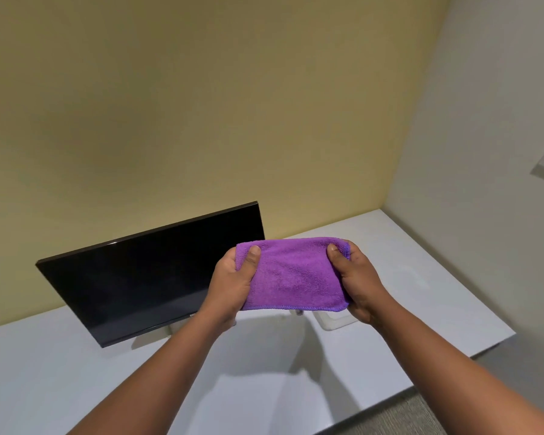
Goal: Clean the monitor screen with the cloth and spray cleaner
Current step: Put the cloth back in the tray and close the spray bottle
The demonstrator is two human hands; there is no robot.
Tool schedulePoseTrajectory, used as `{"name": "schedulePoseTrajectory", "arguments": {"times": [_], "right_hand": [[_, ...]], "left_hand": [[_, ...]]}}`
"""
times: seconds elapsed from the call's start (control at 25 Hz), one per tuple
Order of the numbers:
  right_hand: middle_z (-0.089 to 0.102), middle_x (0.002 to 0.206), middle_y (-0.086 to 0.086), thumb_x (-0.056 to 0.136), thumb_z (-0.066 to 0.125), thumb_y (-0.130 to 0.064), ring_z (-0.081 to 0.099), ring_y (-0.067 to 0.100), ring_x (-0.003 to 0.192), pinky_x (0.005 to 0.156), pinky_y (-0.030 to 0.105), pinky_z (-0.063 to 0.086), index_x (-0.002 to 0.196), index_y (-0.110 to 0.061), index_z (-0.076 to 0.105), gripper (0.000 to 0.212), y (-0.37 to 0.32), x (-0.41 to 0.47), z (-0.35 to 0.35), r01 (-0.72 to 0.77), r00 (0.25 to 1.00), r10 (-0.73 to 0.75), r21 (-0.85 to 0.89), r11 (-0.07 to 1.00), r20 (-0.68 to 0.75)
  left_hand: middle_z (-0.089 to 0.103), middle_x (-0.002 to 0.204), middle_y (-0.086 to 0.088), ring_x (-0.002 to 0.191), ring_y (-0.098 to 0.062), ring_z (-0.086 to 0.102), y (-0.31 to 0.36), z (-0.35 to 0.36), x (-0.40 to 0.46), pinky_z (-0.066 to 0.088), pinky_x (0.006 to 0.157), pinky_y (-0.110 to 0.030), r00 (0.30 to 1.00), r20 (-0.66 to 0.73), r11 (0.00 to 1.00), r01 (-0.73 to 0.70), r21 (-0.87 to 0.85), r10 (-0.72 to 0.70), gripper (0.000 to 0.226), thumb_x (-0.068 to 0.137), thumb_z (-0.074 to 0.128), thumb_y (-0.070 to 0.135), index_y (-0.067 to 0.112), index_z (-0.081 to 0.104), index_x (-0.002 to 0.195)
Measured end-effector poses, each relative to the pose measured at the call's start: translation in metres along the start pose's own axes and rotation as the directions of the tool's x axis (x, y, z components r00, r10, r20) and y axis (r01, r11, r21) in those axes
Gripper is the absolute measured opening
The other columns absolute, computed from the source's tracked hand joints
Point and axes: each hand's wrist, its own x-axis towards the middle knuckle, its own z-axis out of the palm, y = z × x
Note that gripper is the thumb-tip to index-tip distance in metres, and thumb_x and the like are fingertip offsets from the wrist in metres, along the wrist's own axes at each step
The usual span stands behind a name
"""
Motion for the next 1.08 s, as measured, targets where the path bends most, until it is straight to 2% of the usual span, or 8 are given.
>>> {"name": "schedulePoseTrajectory", "arguments": {"times": [0.28, 0.4, 0.56, 0.64, 0.72, 0.84, 0.96, 1.08], "right_hand": [[0.072, 0.112, 0.01, 0.099, 0.066, -0.037, 0.071, 0.025, 0.094, 0.082, 0.047, 0.059, 0.112, -0.024, 0.065, 0.018, 0.001, 0.02, -0.035, 0.084, 0.983, -0.111, -0.181, 0.98, -0.146], [0.072, 0.113, 0.01, 0.09, 0.074, -0.043, 0.072, 0.024, 0.09, 0.074, 0.042, 0.059, 0.117, -0.026, 0.063, 0.034, -0.002, 0.029, -0.049, 0.011, 0.978, -0.047, -0.177, 0.984, -0.201], [0.075, 0.109, 0.008, 0.092, 0.075, -0.036, 0.073, 0.024, 0.081, 0.065, 0.038, 0.057, 0.123, -0.036, 0.06, 0.035, -0.013, 0.052, -0.069, -0.129, 0.965, 0.097, -0.118, 0.985, -0.242], [0.076, 0.106, 0.009, 0.095, 0.071, -0.023, 0.07, 0.024, 0.077, 0.064, 0.037, 0.054, 0.127, -0.039, 0.056, 0.039, -0.017, 0.062, -0.078, -0.162, 0.96, 0.128, -0.123, 0.979, -0.25], [0.073, 0.097, 0.011, 0.095, 0.064, -0.011, 0.064, 0.022, 0.072, 0.062, 0.035, 0.05, 0.131, -0.039, 0.051, 0.047, -0.019, 0.068, -0.086, -0.16, 0.961, 0.122, -0.141, 0.977, -0.247], [0.067, 0.099, 0.01, 0.093, 0.059, 0.002, 0.062, 0.02, 0.072, 0.059, 0.034, 0.049, 0.129, -0.034, 0.047, 0.051, -0.022, 0.074, -0.097, -0.113, 0.964, 0.063, -0.182, 0.977, -0.259], [0.065, 0.109, 0.011, 0.093, 0.053, 0.01, 0.058, 0.022, 0.079, 0.059, 0.033, 0.045, 0.107, -0.027, 0.059, 0.04, -0.024, 0.084, -0.107, -0.098, 0.975, 0.043, -0.244, 0.965, -0.22], [0.072, 0.115, 0.008, 0.093, 0.048, 0.012, 0.063, 0.022, 0.085, 0.064, 0.033, 0.05, 0.102, -0.02, 0.076, 0.043, -0.021, 0.099, -0.122, -0.158, 0.977, 0.1, -0.326, 0.932, -0.188]], "left_hand": [[0.077, 0.105, -0.003, 0.094, -0.022, 0.077, -0.023, 0.036, 0.012, 0.065, 0.08, -0.046, 0.998, -0.044, 0.995, 0.049, 0.089, -0.045, 0.031, 0.091, 0.064, 0.059, 0.033, 0.071, 0.106], [0.072, 0.116, -0.004, 0.096, -0.017, 0.076, -0.036, 0.043, 0.024, 0.065, 0.079, -0.041, 0.999, 0.023, 0.99, 0.042, 0.138, -0.045, 0.03, 0.093, 0.063, 0.058, 0.037, 0.064, 0.114], [0.061, 0.136, 0.004, 0.117, -0.017, 0.068, -0.05, 0.047, 0.05, 0.059, 0.097, -0.04, 0.979, 0.199, 0.995, 0.022, 0.097, -0.041, 0.048, 0.104, 0.058, 0.038, 0.059, 0.039, 0.142], [0.066, 0.131, 0.004, 0.109, -0.019, 0.072, -0.052, 0.049, 0.062, 0.06, 0.089, -0.034, 0.963, 0.259, 0.995, 0.064, 0.074, -0.081, 0.048, 0.107, 0.054, 0.027, 0.061, 0.044, 0.139], [0.066, 0.13, 0.005, 0.107, -0.019, 0.071, -0.052, 0.048, 0.07, 0.058, 0.081, -0.025, 0.952, 0.289, 0.99, 0.075, 0.119, -0.106, 0.04, 0.109, 0.05, 0.022, 0.057, 0.06, 0.125], [0.066, 0.127, 0.008, 0.11, -0.019, 0.065, -0.054, 0.05, 0.08, 0.053, 0.081, -0.022, 0.922, 0.358, 0.975, 0.076, 0.208, -0.148, 0.033, 0.107, 0.052, 0.021, 0.047, 0.073, 0.11], [0.068, 0.126, 0.005, 0.098, -0.019, 0.07, -0.057, 0.055, 0.084, 0.055, 0.076, -0.026, 0.889, 0.399, 0.969, 0.159, 0.188, -0.224, 0.026, 0.1, 0.066, 0.025, 0.047, 0.071, 0.114], [0.073, 0.118, -0.001, 0.097, -0.027, 0.074, -0.064, 0.062, 0.087, 0.057, 0.081, -0.036, 0.868, 0.408, 0.952, 0.208, 0.222, -0.285, 0.041, 0.09, 0.076, 0.023, 0.05, 0.067, 0.119]]}}
